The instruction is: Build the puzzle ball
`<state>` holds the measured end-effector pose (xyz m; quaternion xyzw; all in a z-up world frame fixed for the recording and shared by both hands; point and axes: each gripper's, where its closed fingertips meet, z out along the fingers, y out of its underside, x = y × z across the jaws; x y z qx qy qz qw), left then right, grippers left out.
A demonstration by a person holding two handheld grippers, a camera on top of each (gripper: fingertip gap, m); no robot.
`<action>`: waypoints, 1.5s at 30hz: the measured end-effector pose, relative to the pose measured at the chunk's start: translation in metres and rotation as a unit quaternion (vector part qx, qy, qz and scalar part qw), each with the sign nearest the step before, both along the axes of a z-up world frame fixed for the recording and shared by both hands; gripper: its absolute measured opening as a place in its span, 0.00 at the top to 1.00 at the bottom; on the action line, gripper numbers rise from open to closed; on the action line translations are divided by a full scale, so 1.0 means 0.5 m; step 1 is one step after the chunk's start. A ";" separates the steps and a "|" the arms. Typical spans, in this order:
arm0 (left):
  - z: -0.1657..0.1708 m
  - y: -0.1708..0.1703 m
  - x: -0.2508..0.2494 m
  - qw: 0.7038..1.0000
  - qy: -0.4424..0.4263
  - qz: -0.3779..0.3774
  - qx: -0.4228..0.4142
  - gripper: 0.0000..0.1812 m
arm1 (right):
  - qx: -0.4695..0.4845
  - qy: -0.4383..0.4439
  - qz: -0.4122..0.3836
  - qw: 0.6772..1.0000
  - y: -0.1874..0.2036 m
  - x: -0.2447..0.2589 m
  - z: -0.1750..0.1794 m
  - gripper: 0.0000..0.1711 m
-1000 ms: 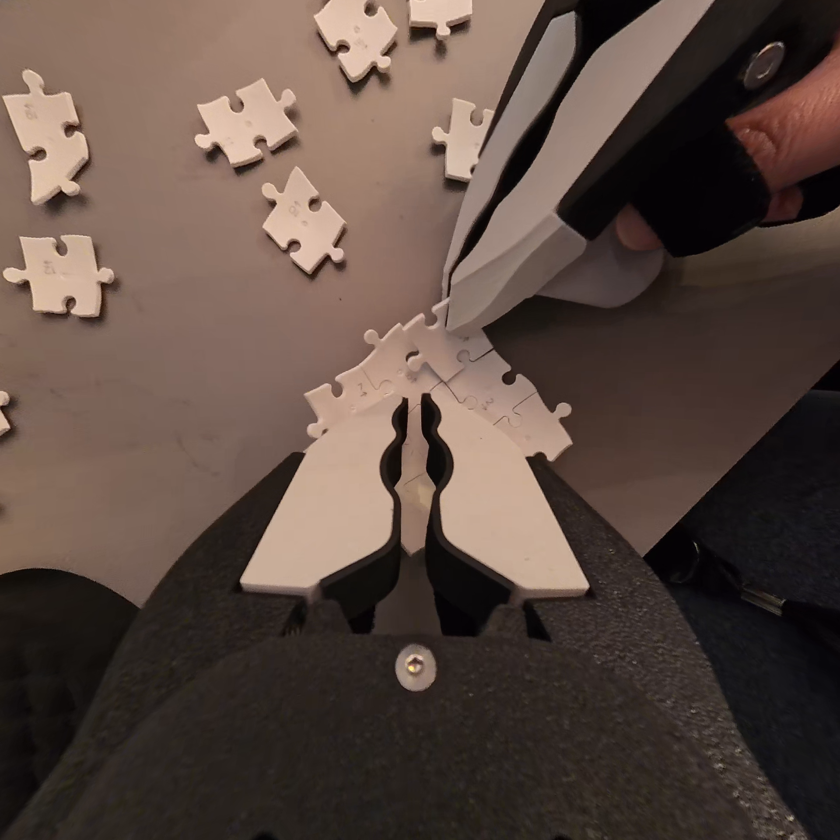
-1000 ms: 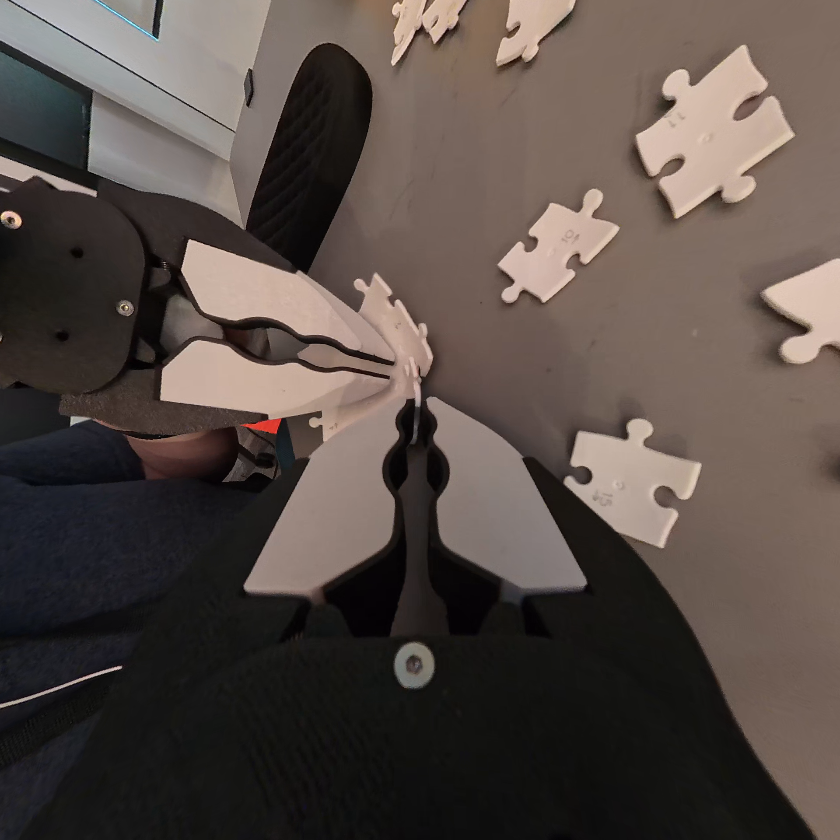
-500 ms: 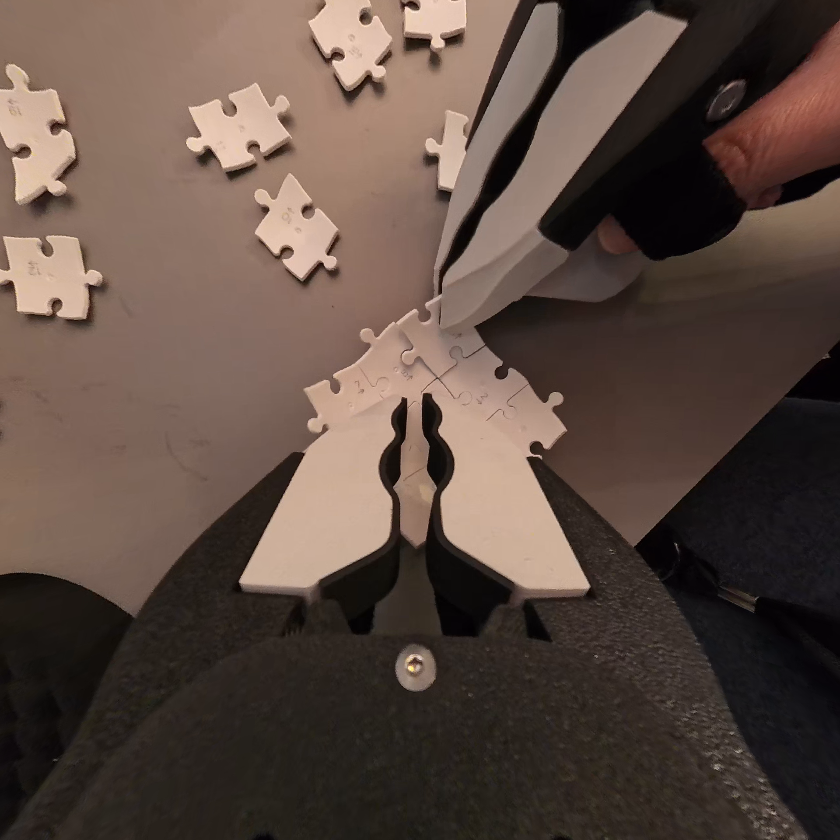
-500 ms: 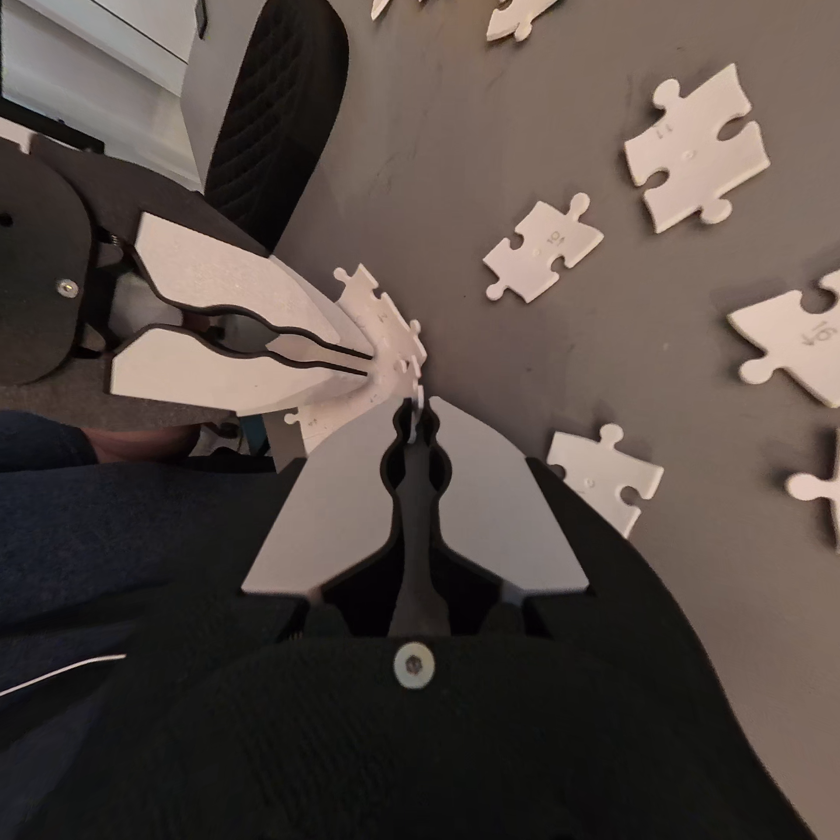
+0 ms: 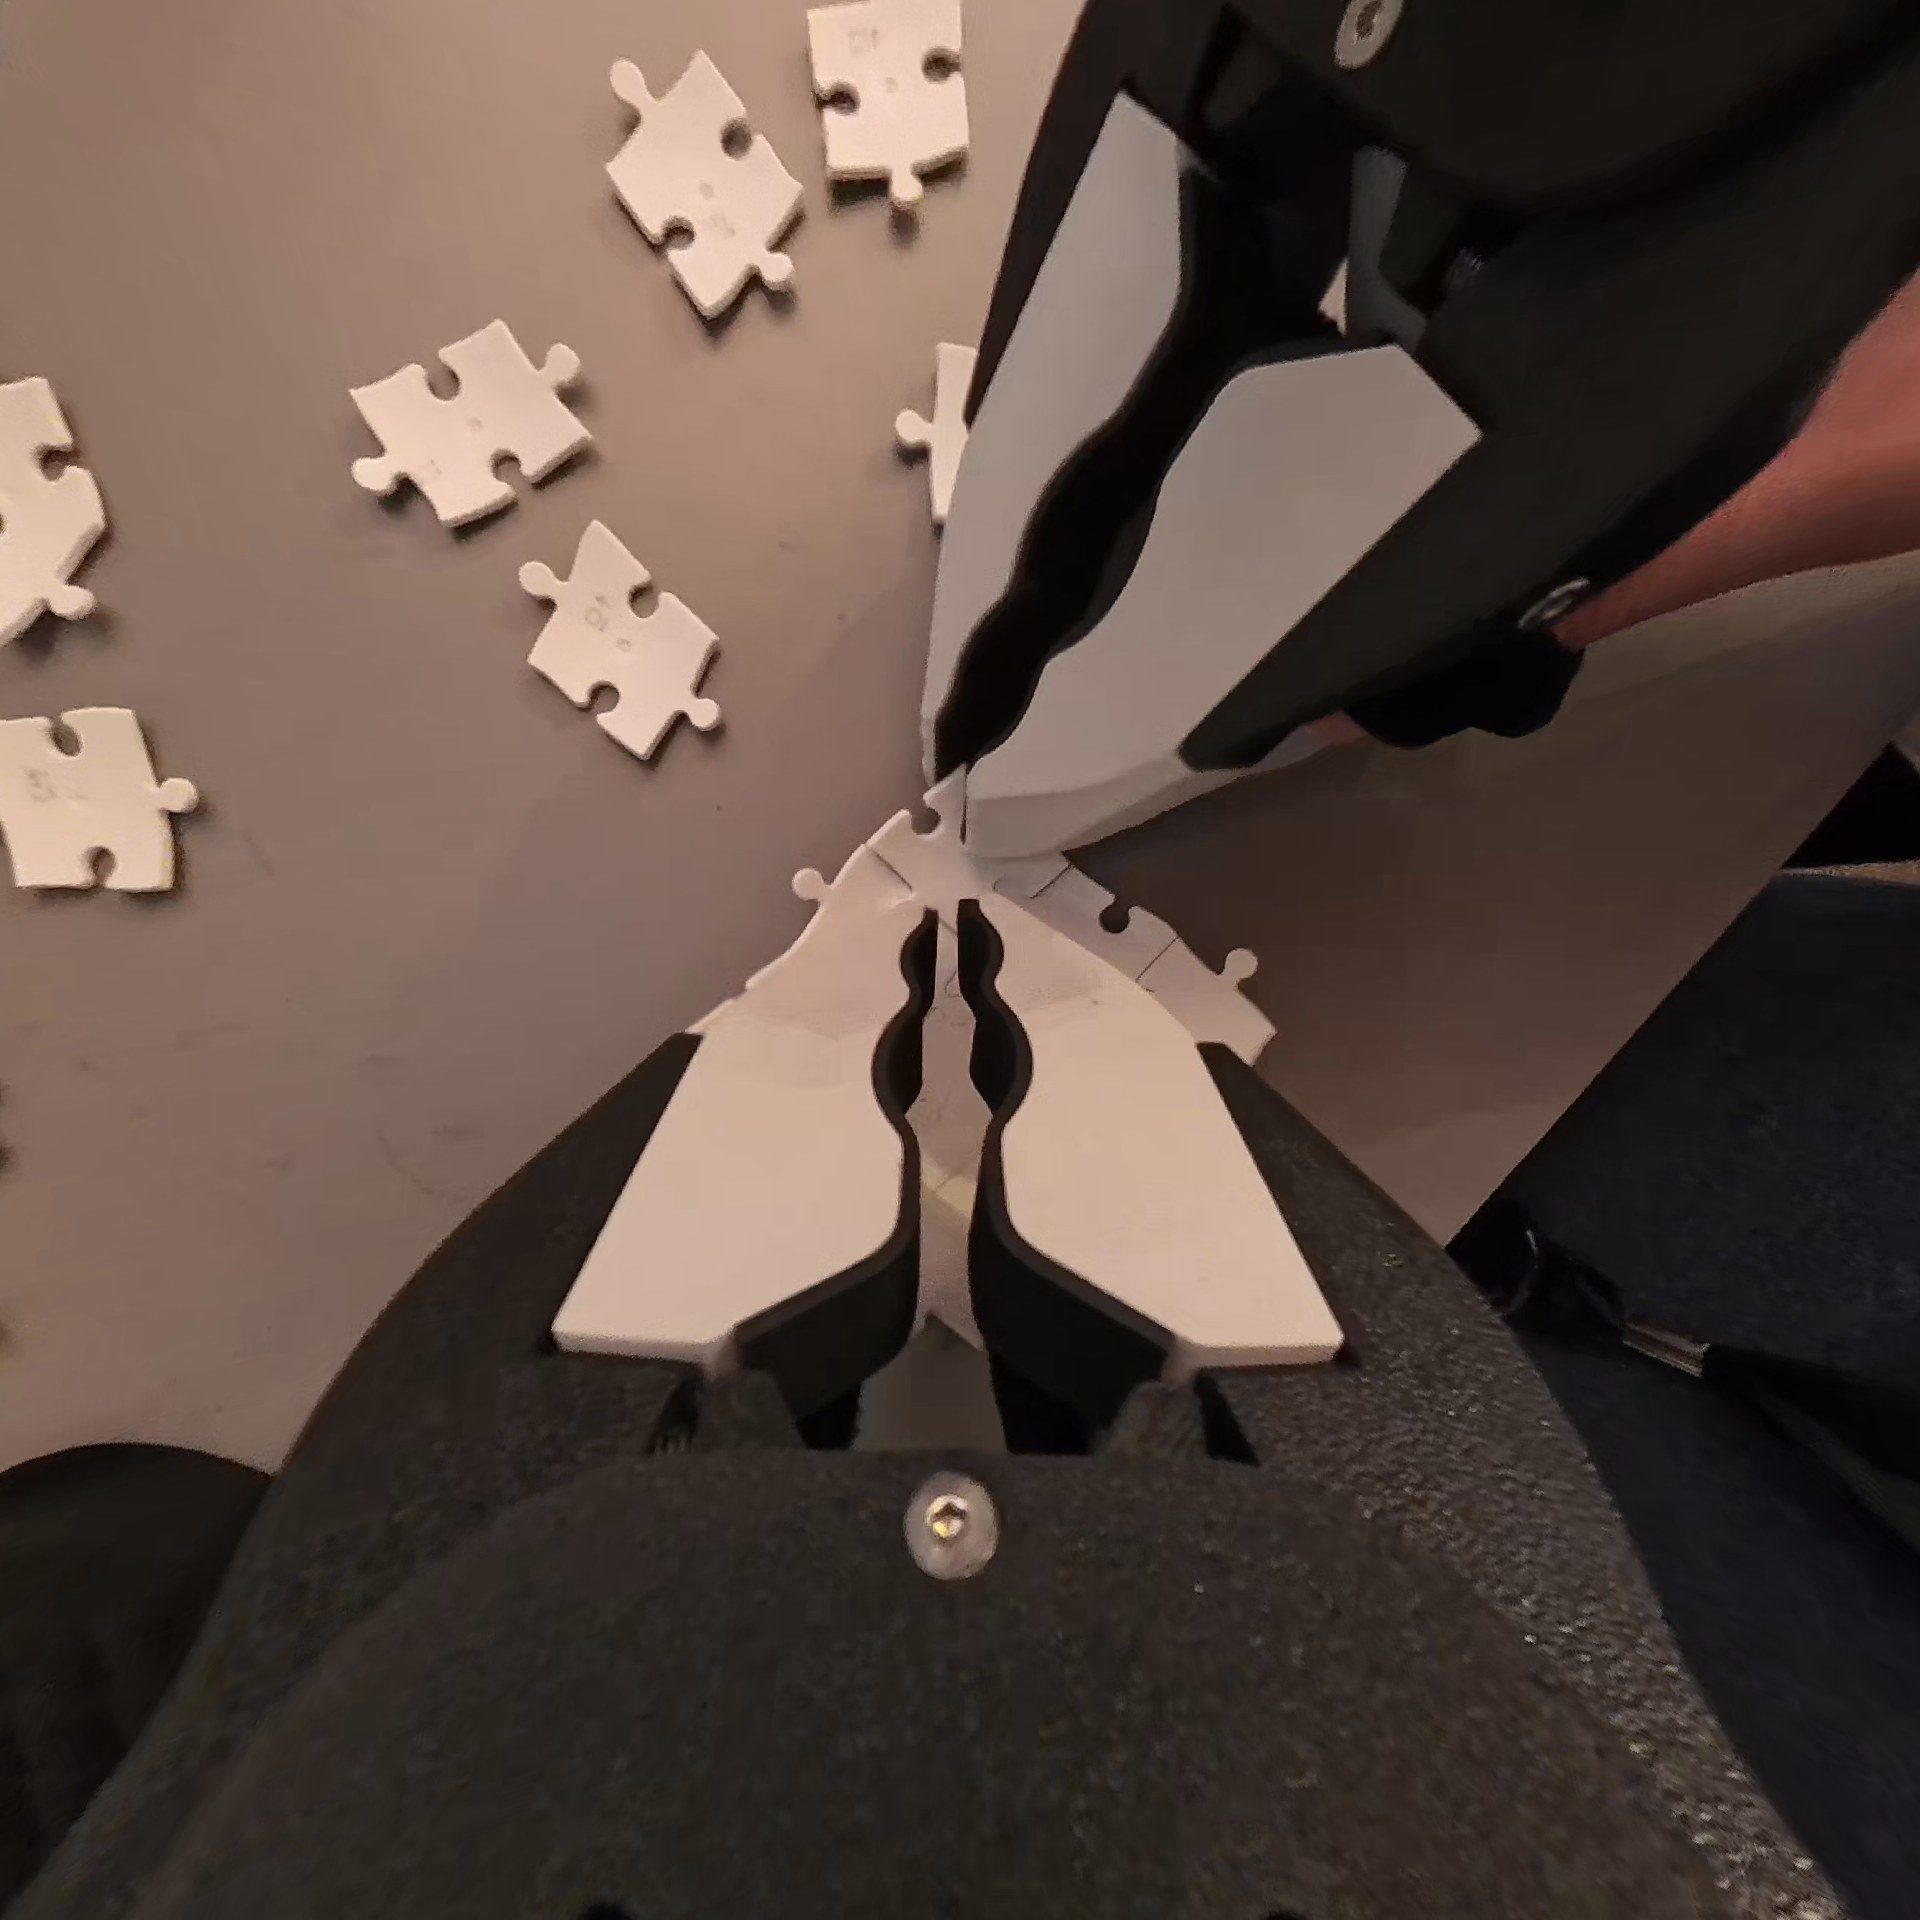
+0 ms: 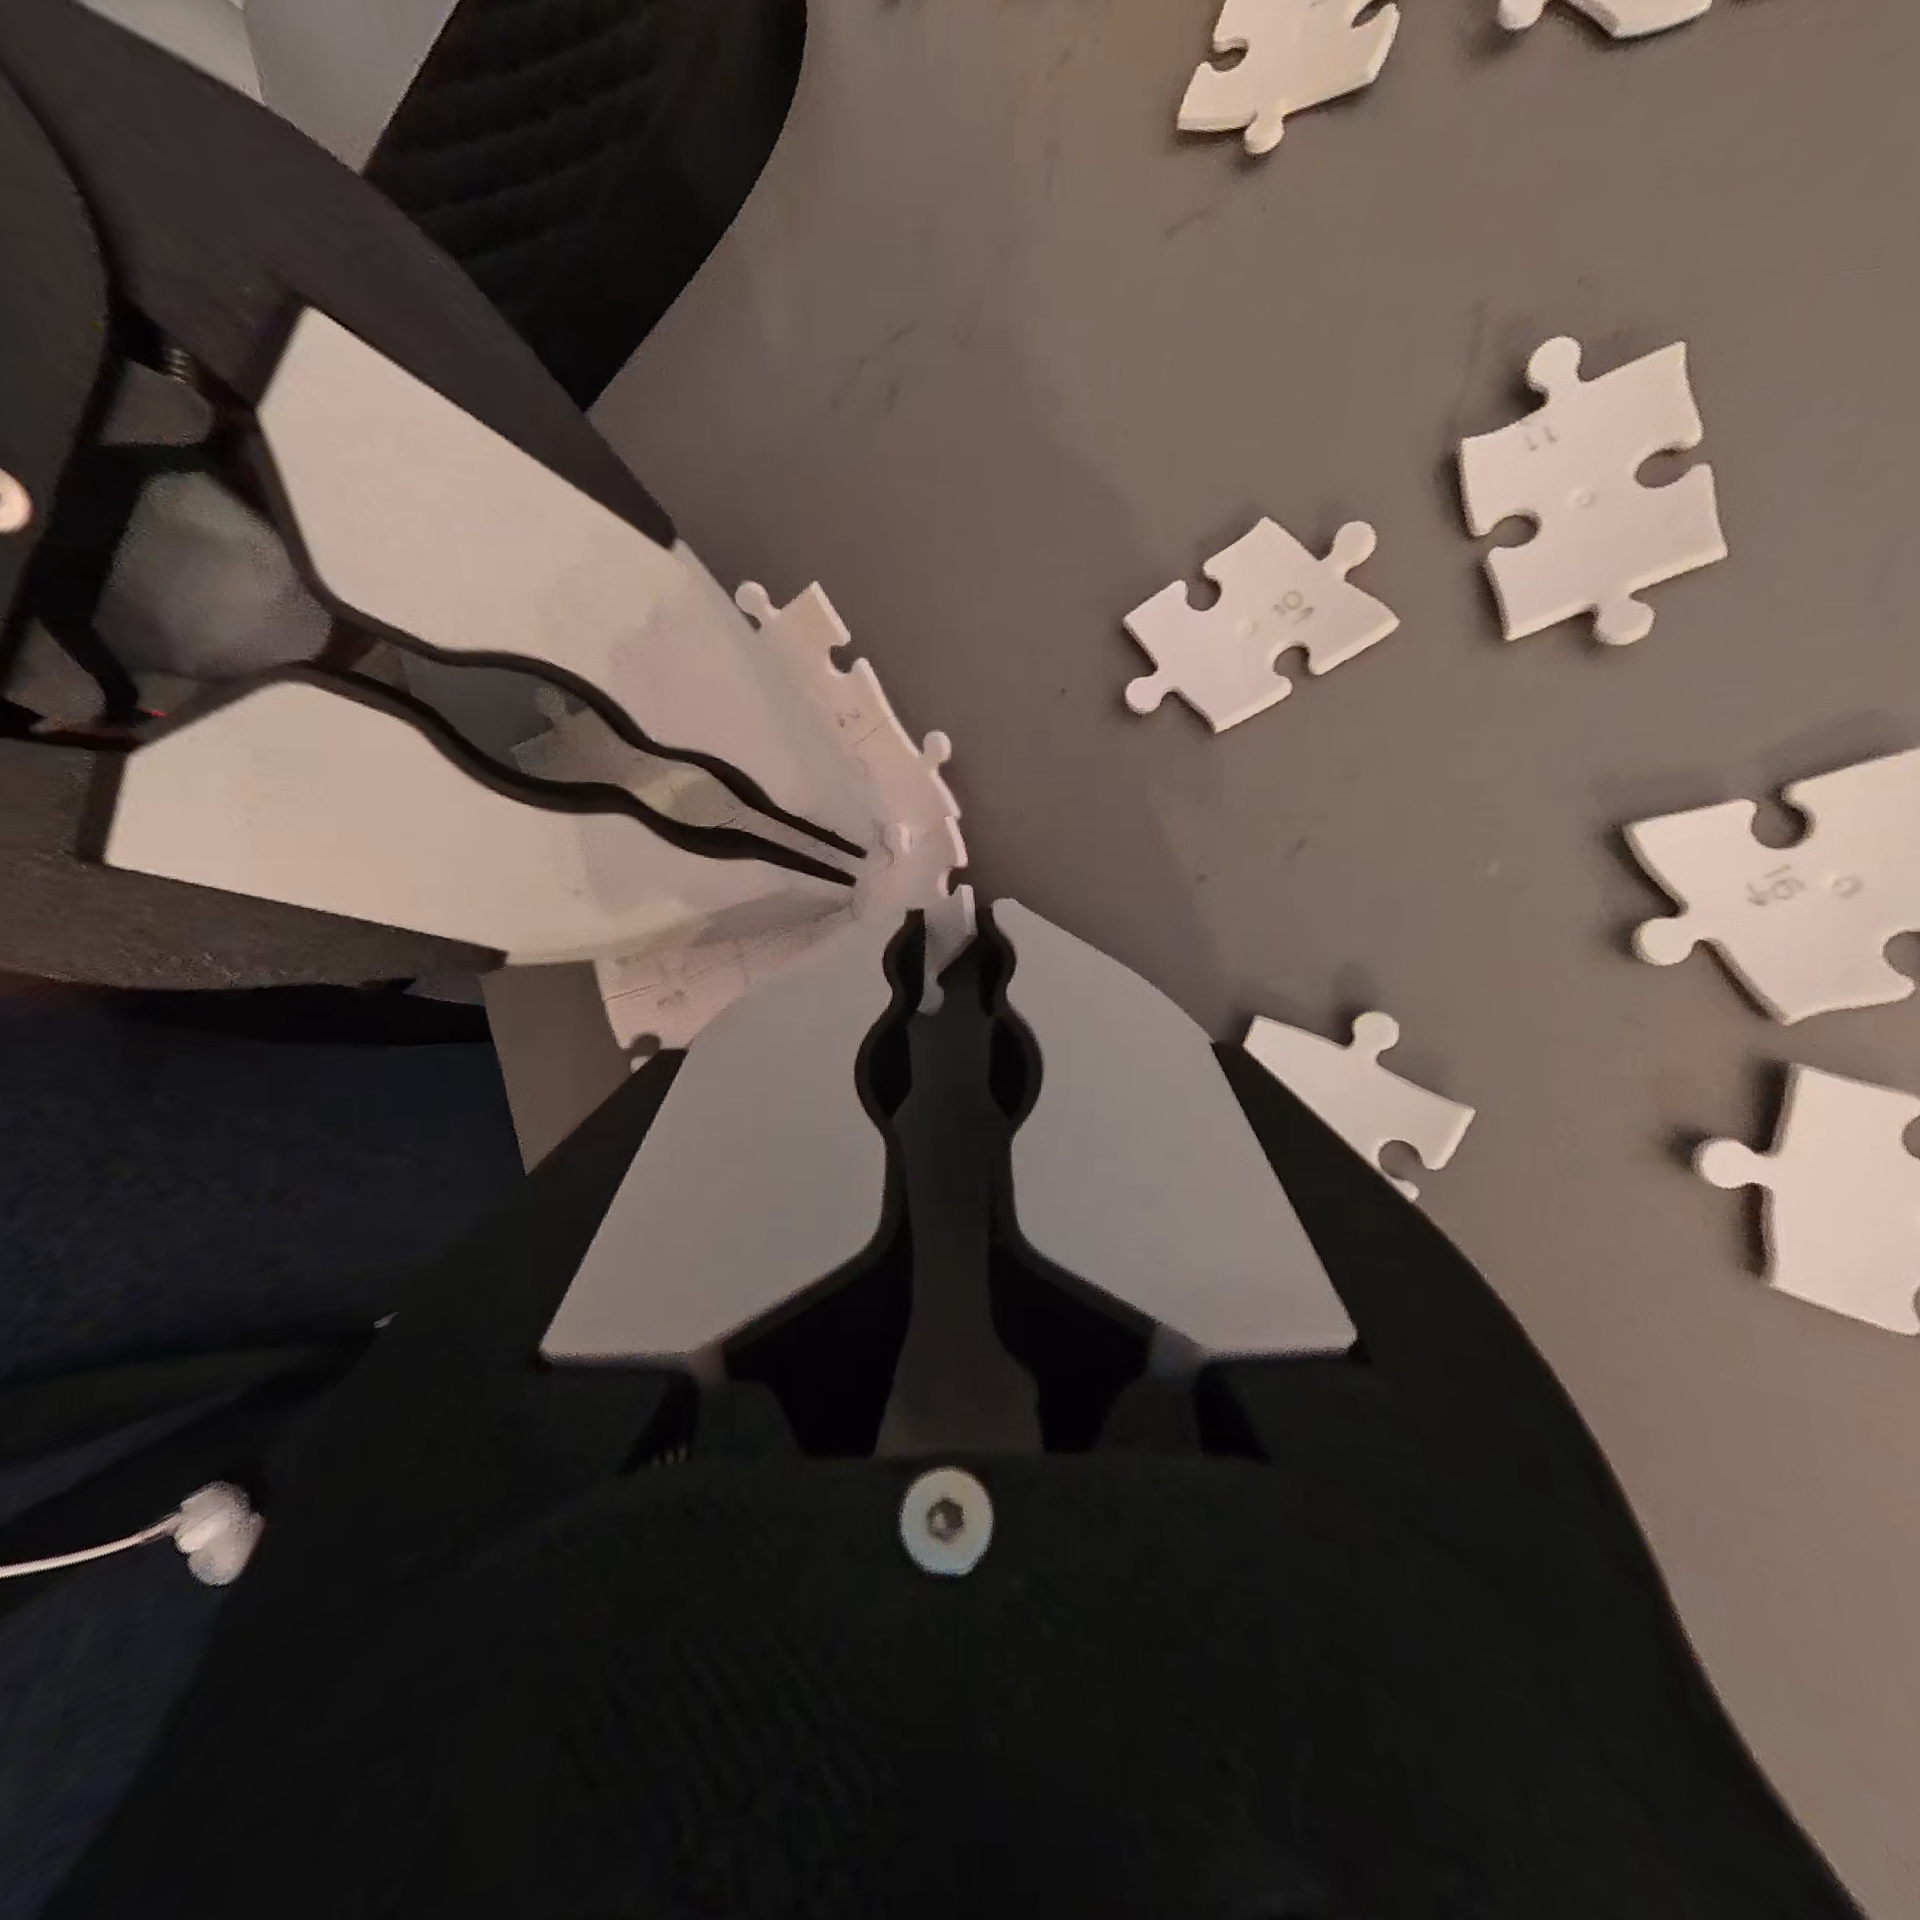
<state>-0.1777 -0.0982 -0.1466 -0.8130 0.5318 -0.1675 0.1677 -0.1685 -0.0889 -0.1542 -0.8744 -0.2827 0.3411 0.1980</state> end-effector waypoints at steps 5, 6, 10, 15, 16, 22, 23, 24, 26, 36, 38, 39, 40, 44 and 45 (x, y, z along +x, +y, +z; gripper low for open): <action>-0.014 0.002 0.000 1.000 0.024 -0.003 0.010 0.99 | 0.041 -0.026 0.009 0.999 0.005 0.001 0.001 0.90; -0.014 0.003 -0.001 1.000 0.025 -0.004 0.012 1.00 | 0.048 -0.031 0.014 0.998 0.004 0.001 0.001 0.90; -0.014 0.002 0.000 1.000 0.025 -0.001 0.006 1.00 | 0.095 -0.049 0.022 0.994 0.013 0.005 0.008 0.86; -0.015 0.003 0.002 1.000 0.025 0.001 0.005 1.00 | 0.171 -0.001 0.047 0.984 0.017 -0.005 0.054 0.96; -0.015 0.003 0.002 1.000 0.024 0.001 0.005 1.00 | 0.168 0.012 0.058 0.984 0.010 -0.007 0.057 0.99; -0.014 0.003 0.005 1.000 0.013 0.008 0.002 0.99 | 0.102 0.052 0.087 0.990 -0.015 -0.014 0.043 0.99; -0.014 0.003 0.005 1.000 0.012 0.010 0.001 1.00 | 0.098 0.046 0.089 0.990 -0.015 -0.015 0.038 0.99; -0.014 0.003 0.005 1.000 0.011 0.011 0.001 1.00 | 0.098 0.039 0.094 0.990 -0.016 -0.016 0.034 0.99; -0.015 0.004 0.005 1.000 0.010 0.013 0.000 1.00 | 0.097 0.021 0.102 0.990 -0.017 -0.017 0.026 0.99; 0.007 0.016 -0.009 0.999 -0.018 0.037 -0.003 0.99 | 0.065 -0.003 0.100 0.993 -0.016 -0.019 0.003 0.99; 0.013 0.016 -0.011 0.999 -0.026 0.040 -0.011 0.99 | 0.056 -0.003 0.097 0.994 -0.016 -0.019 0.002 0.99; 0.017 0.016 -0.012 0.999 -0.030 0.041 -0.013 0.99 | 0.048 -0.003 0.095 0.994 -0.016 -0.019 0.002 0.99; 0.022 0.016 -0.011 0.998 -0.035 0.041 -0.014 0.99 | 0.040 -0.003 0.093 0.995 -0.016 -0.019 0.001 0.99; 0.049 0.010 -0.005 0.997 -0.063 0.037 -0.021 0.99 | 0.036 -0.022 0.097 0.994 -0.017 -0.020 0.000 0.99; 0.059 0.008 -0.003 0.996 -0.074 0.036 -0.020 0.99 | 0.036 -0.028 0.098 0.994 -0.017 -0.020 0.000 0.99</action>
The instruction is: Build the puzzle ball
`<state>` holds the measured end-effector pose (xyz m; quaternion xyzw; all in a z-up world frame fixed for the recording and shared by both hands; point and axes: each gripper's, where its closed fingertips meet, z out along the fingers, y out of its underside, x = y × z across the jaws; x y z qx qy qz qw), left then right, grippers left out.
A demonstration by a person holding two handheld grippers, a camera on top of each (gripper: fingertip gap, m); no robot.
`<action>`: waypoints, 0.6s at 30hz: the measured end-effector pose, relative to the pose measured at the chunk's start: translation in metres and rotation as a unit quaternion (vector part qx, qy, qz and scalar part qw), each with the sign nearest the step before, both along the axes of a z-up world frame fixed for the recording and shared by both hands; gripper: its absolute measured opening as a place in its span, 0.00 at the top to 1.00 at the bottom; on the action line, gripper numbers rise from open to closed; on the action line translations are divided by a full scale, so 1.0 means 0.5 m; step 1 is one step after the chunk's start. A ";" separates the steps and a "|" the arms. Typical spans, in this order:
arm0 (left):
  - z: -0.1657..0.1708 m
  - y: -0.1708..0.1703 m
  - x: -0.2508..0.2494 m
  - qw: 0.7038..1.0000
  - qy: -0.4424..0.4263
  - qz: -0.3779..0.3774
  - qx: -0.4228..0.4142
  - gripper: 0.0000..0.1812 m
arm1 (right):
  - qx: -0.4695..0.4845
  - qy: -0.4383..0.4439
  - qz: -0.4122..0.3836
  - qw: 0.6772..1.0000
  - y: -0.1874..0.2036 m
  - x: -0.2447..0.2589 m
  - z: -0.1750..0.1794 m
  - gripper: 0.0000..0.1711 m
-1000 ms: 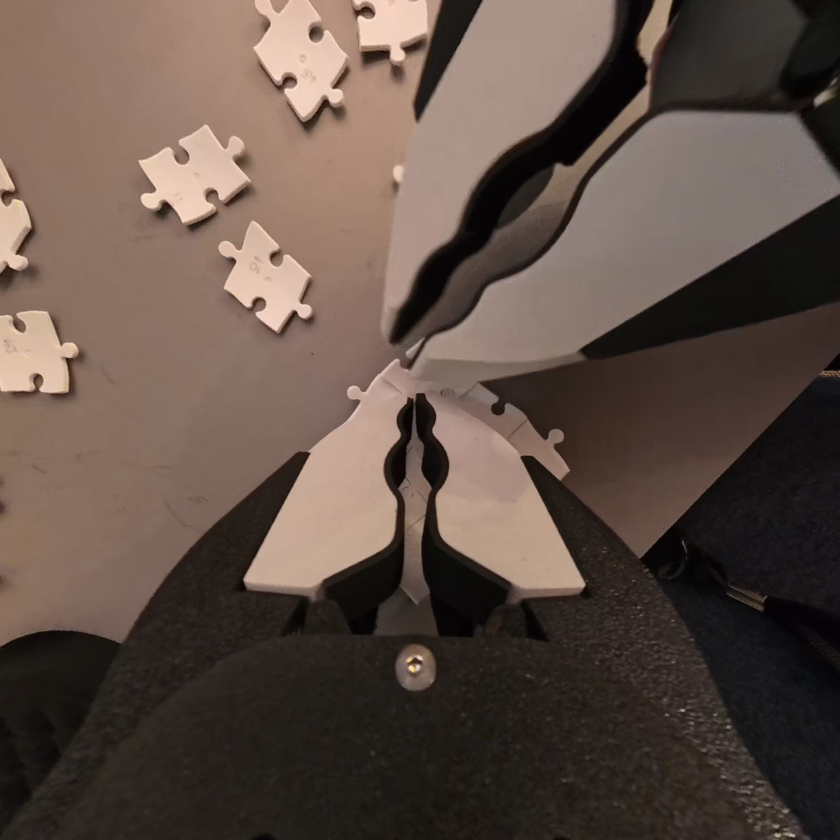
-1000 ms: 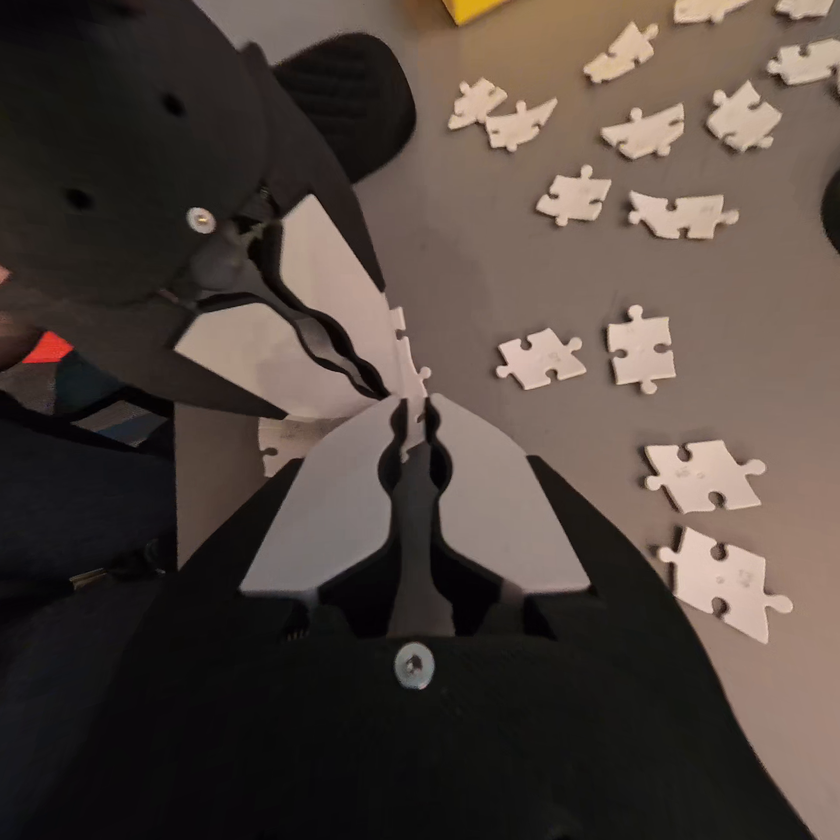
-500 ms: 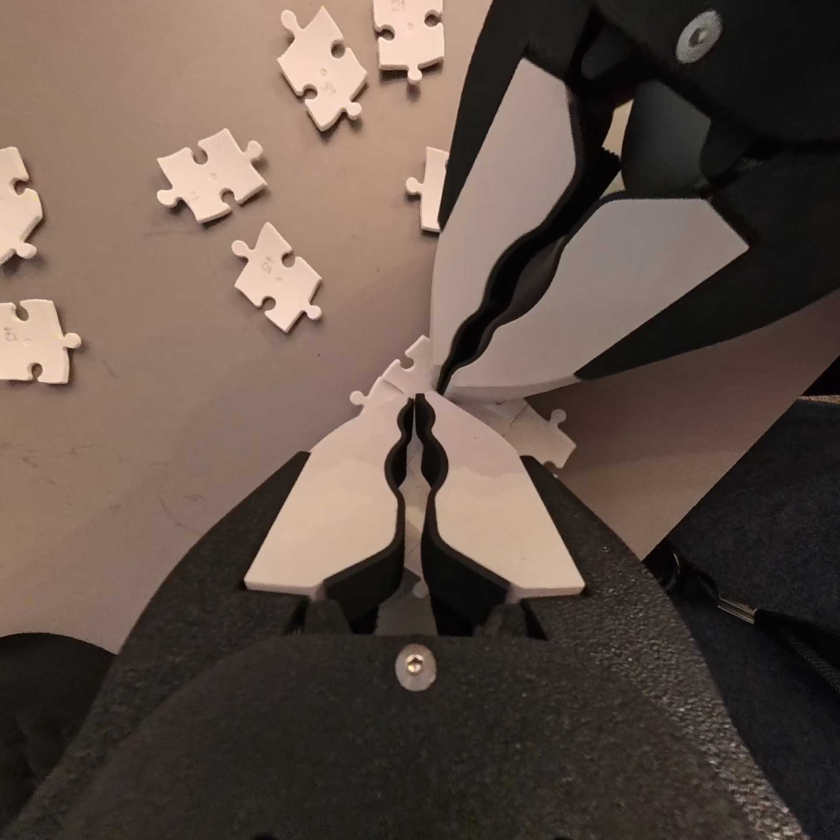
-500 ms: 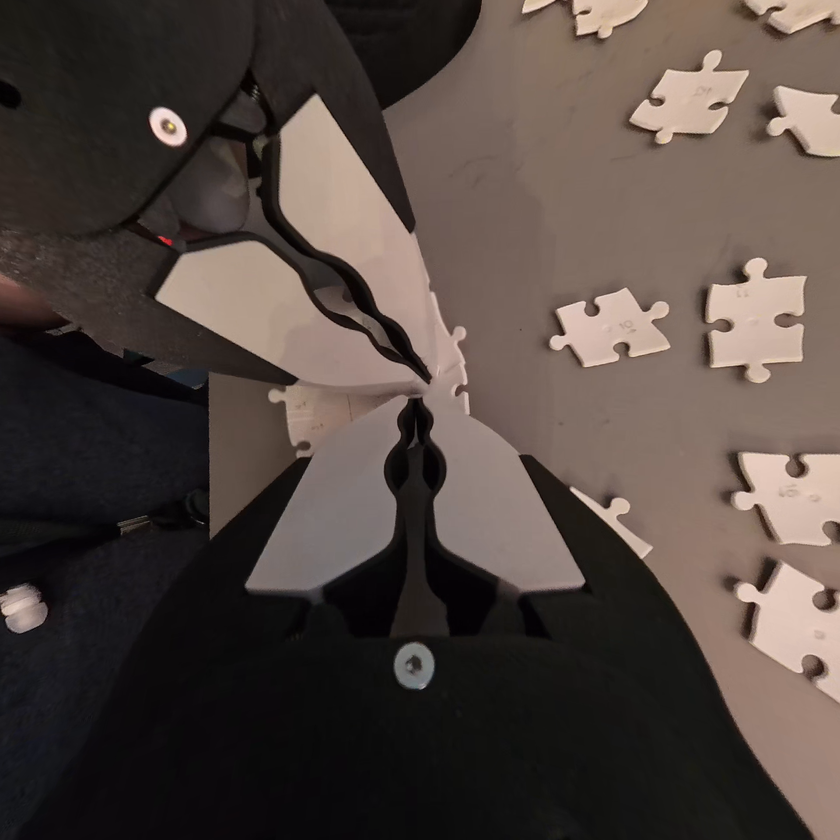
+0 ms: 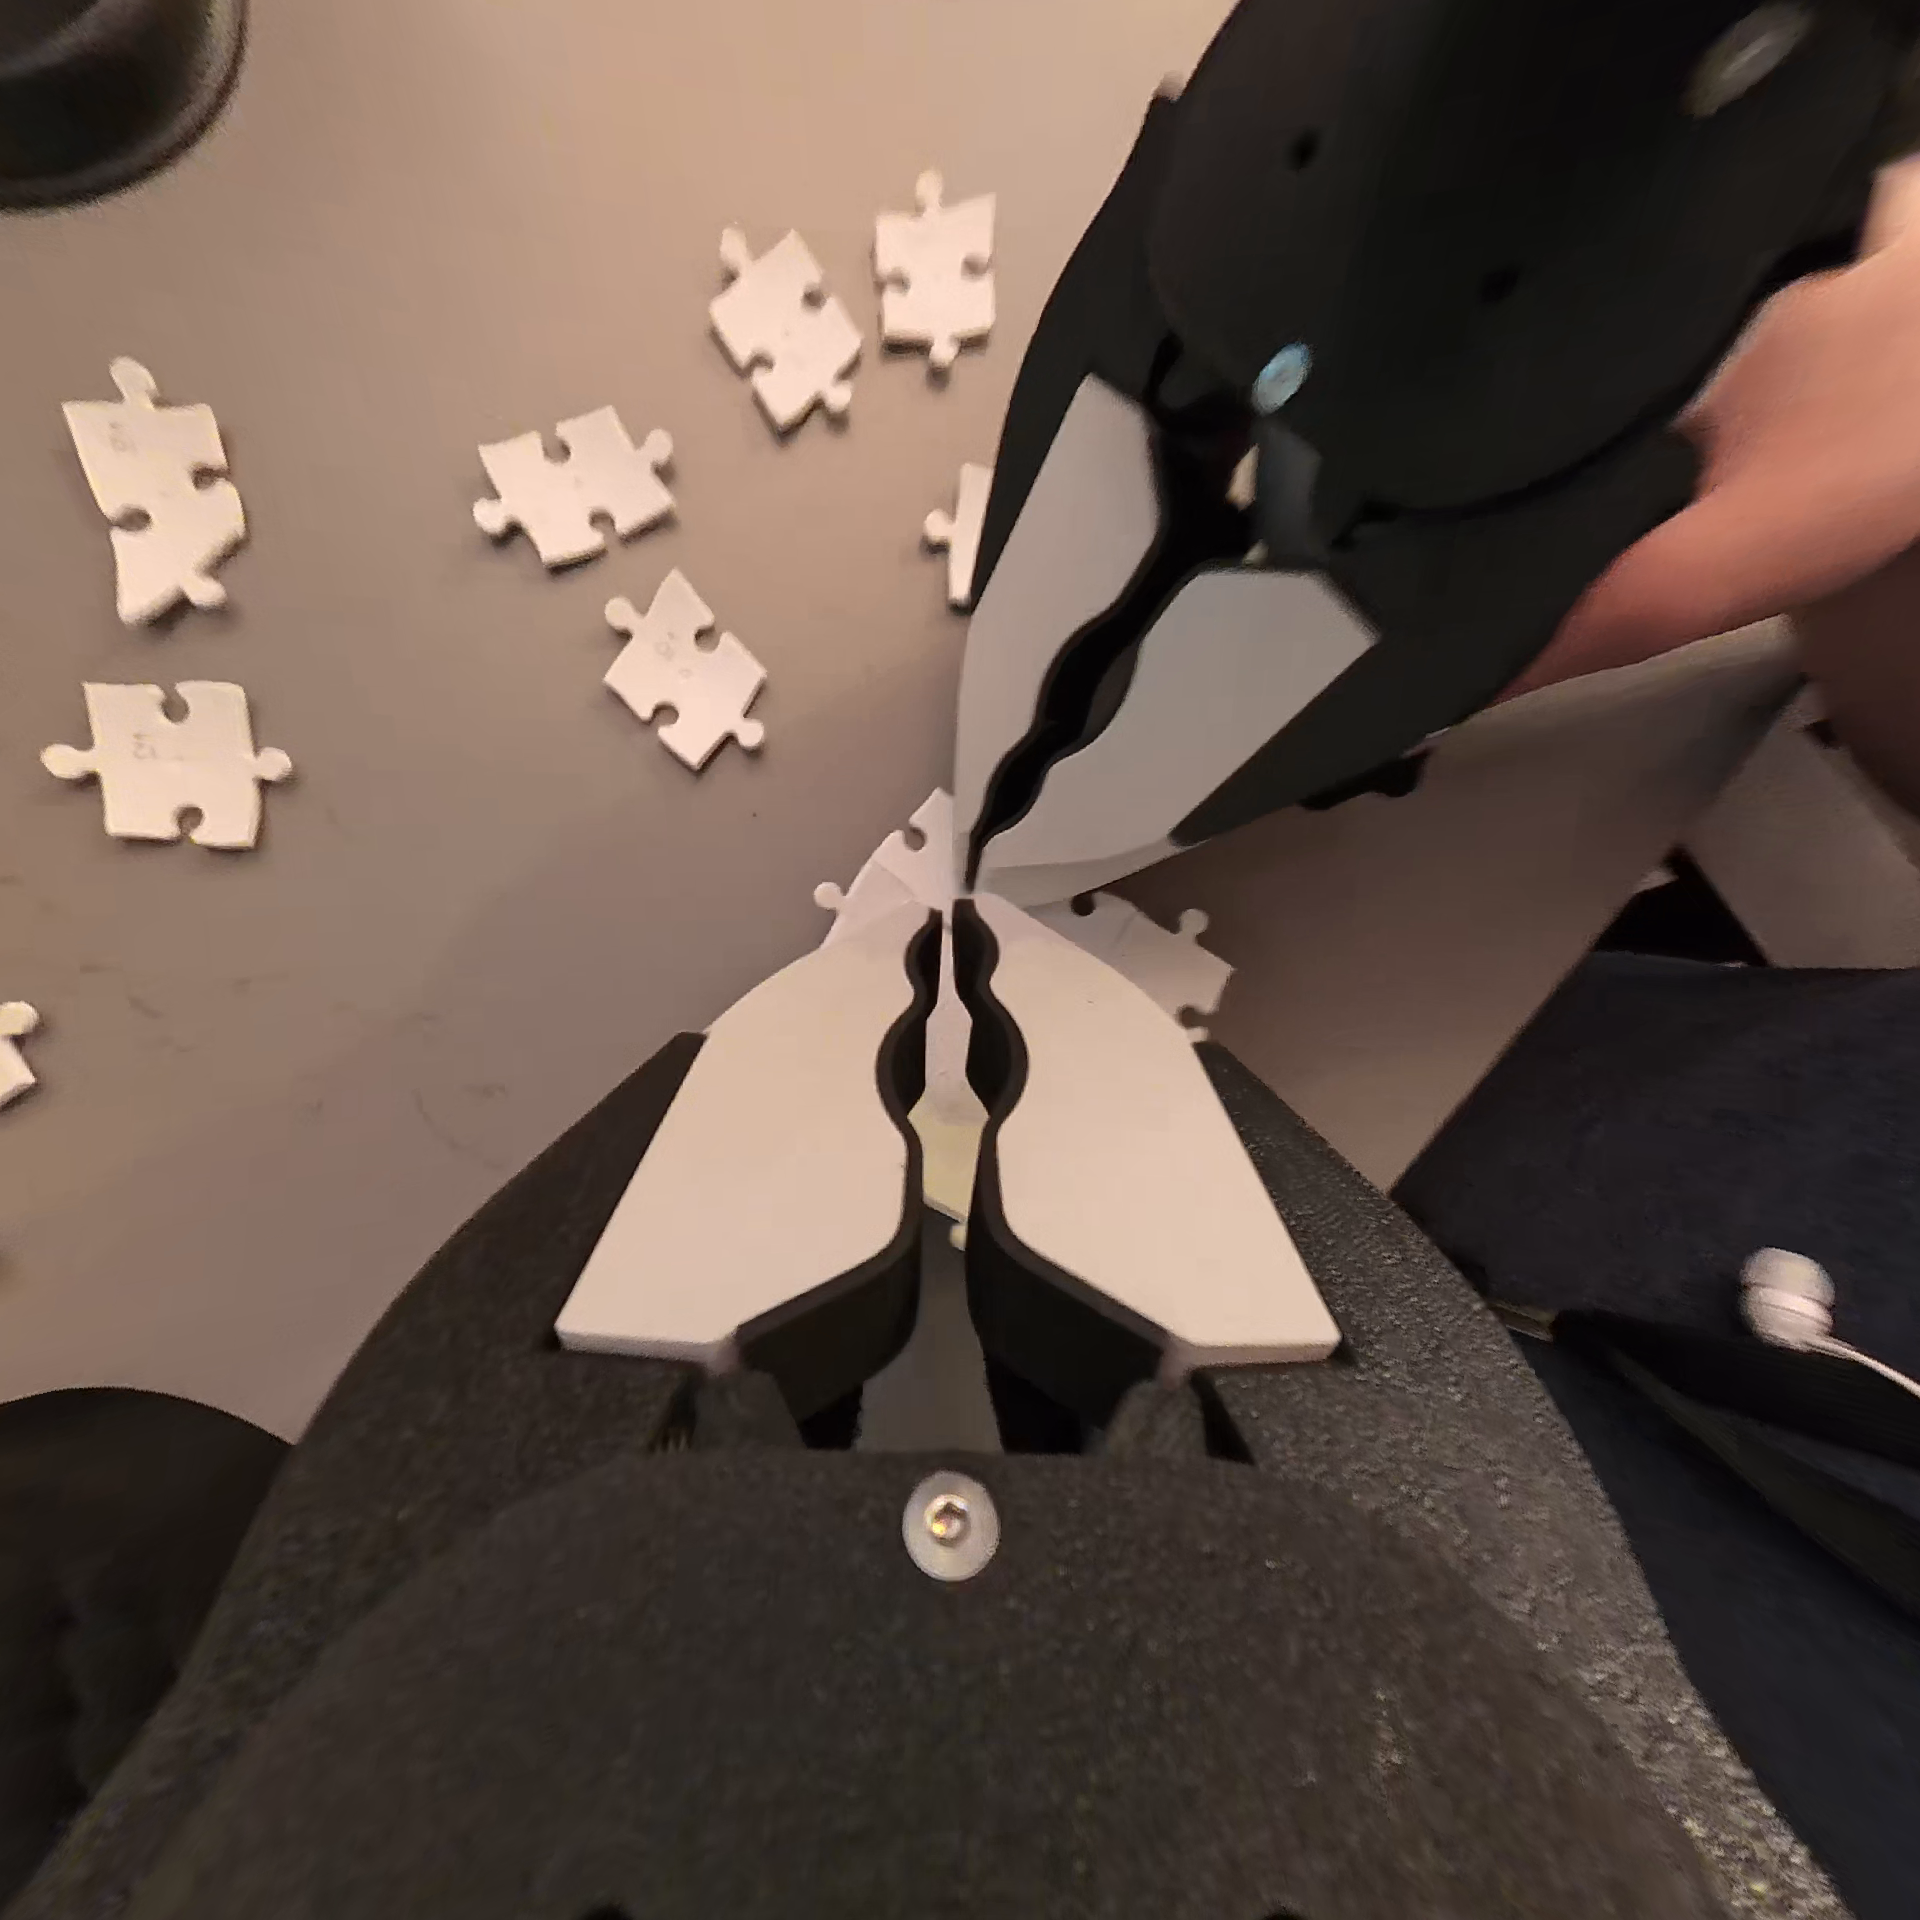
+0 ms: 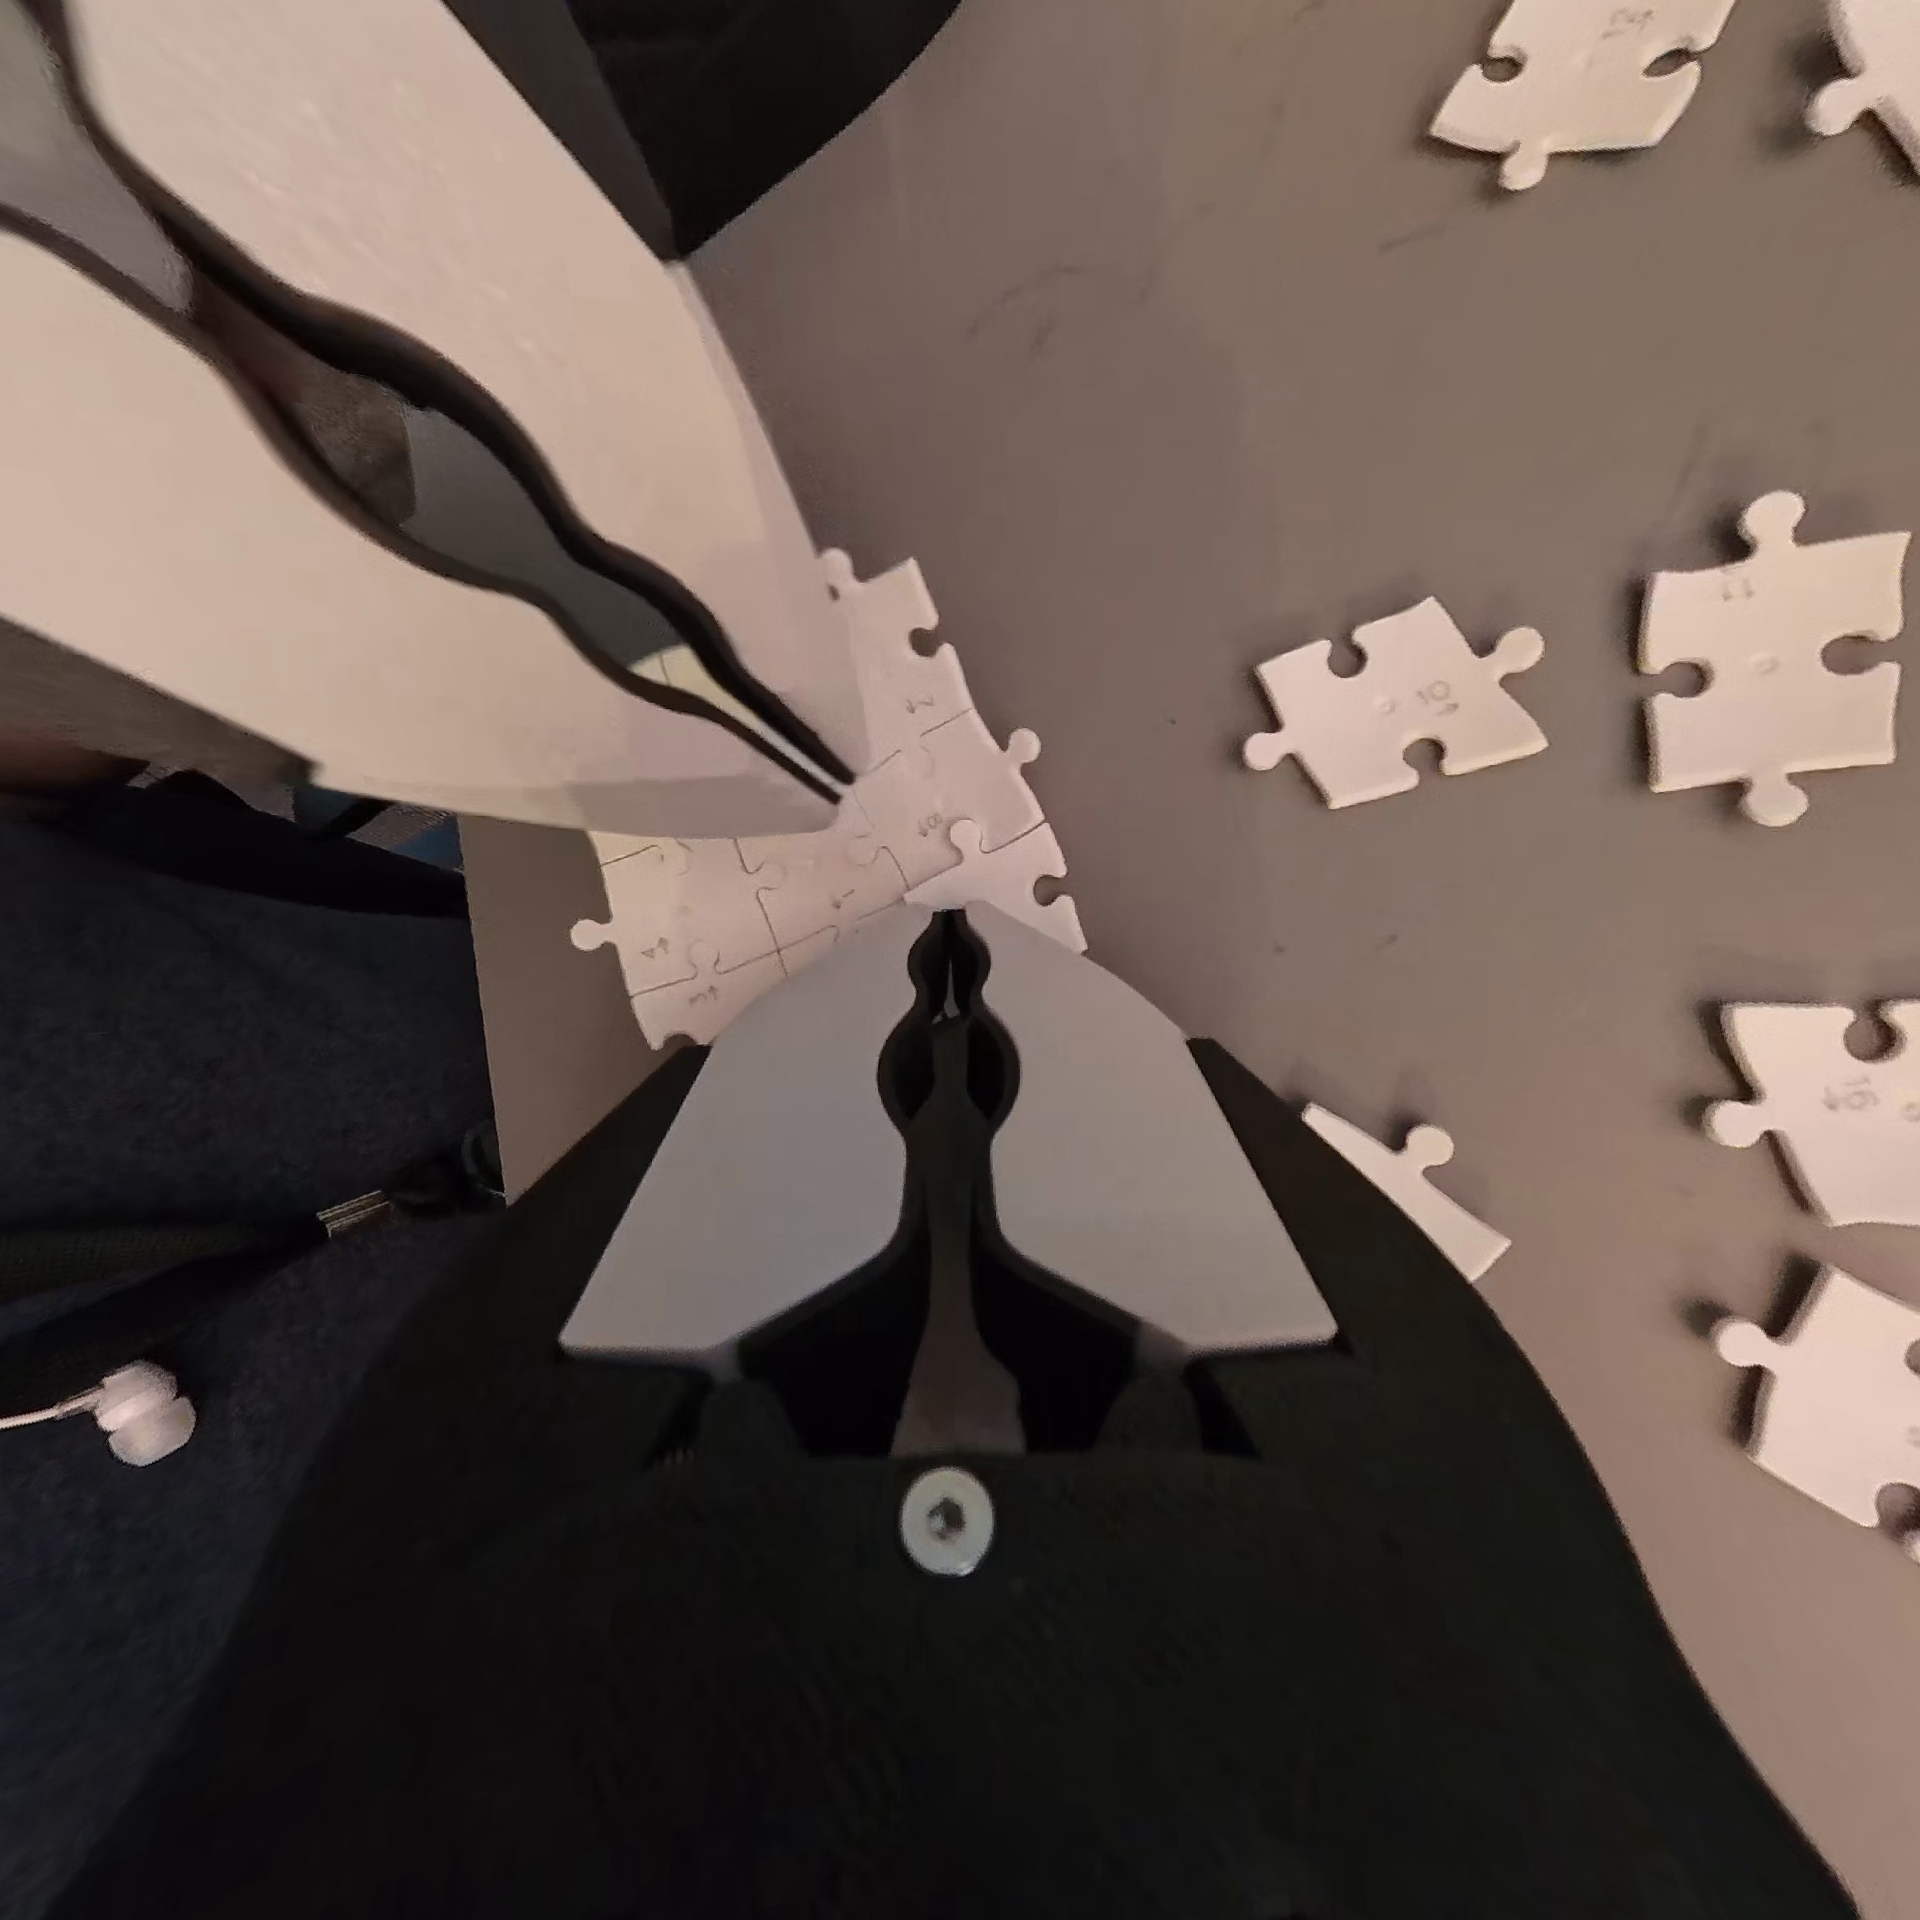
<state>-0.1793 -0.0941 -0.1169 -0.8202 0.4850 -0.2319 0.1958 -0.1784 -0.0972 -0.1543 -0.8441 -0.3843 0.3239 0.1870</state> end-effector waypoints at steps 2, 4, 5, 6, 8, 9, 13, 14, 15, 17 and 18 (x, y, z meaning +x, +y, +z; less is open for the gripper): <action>0.025 0.000 0.000 1.000 -0.023 0.002 0.002 0.99 | -0.004 -0.012 -0.003 1.000 0.000 0.000 -0.001 0.99; 0.049 0.006 -0.010 0.999 -0.039 0.011 0.007 0.99 | -0.011 -0.026 -0.004 1.000 0.000 0.000 -0.001 0.99; 0.058 0.012 -0.018 0.999 -0.044 0.019 0.011 0.99 | -0.013 -0.034 -0.004 0.999 0.000 0.001 -0.001 0.99; 0.066 0.018 -0.027 0.998 -0.048 0.028 0.015 0.99 | -0.015 -0.044 -0.003 0.999 0.000 0.001 -0.002 0.99; 0.078 0.028 -0.045 0.997 -0.057 0.044 0.017 0.99 | -0.018 -0.064 -0.002 0.998 0.000 0.001 -0.002 0.99; 0.082 0.030 -0.053 0.997 -0.062 0.049 0.014 0.99 | -0.022 -0.073 -0.002 0.997 0.000 0.001 -0.003 0.99; 0.082 0.032 -0.075 0.995 -0.077 0.066 -0.002 0.99 | -0.035 -0.108 0.006 0.993 0.000 0.001 -0.004 0.99; 0.081 0.032 -0.078 0.994 -0.079 0.069 -0.004 0.99 | -0.034 -0.119 0.011 0.992 0.000 0.001 -0.004 0.99; 0.079 0.031 -0.081 0.994 -0.081 0.071 -0.006 0.99 | -0.031 -0.129 0.015 0.991 -0.001 0.001 -0.004 0.99; 0.077 0.030 -0.086 0.994 -0.085 0.073 -0.011 0.99 | -0.026 -0.138 0.022 0.990 0.000 0.001 -0.004 0.99; 0.076 0.028 -0.087 0.994 -0.085 0.074 -0.013 0.99 | -0.029 -0.136 0.022 0.990 0.000 0.000 -0.004 0.99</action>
